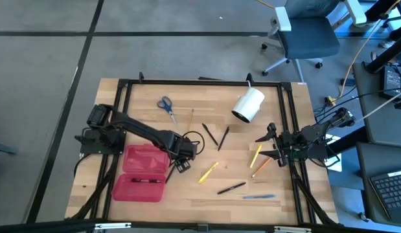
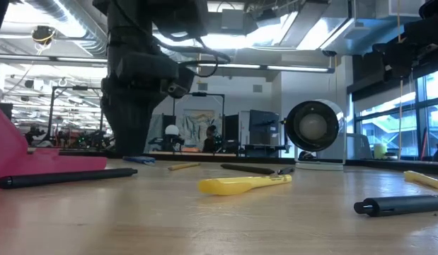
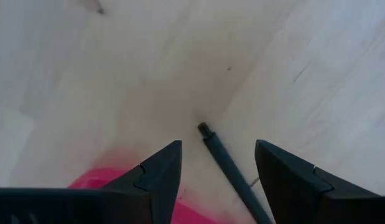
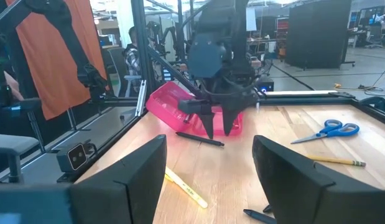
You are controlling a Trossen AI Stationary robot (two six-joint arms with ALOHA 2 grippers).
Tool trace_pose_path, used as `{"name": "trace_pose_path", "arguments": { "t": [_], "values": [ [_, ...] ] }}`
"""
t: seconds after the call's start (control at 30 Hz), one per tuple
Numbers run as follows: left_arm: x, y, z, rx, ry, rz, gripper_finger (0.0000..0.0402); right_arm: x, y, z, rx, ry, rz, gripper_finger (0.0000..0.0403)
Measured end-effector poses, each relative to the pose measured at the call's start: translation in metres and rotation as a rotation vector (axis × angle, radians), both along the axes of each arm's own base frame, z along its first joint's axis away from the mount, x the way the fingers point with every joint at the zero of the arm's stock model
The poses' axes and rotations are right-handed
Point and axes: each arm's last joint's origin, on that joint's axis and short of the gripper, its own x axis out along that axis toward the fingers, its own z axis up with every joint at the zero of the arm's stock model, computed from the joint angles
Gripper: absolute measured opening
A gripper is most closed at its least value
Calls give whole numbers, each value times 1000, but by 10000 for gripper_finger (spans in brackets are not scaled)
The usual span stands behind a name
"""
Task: Pick & place school supplies into a supply box
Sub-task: Put the black pen into the red supply box
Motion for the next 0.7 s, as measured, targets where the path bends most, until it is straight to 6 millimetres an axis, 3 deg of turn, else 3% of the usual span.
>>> {"name": "trace_pose_path", "arguments": {
  "t": [0.33, 0.7],
  "values": [
    [2, -8, -18, 10, 56, -15, 189, 0, 0, 0, 1, -1, 0, 242],
    [2, -8, -20, 10, 59, -16, 124, 0, 0, 0, -3, -1, 0, 242]
  ]
}}
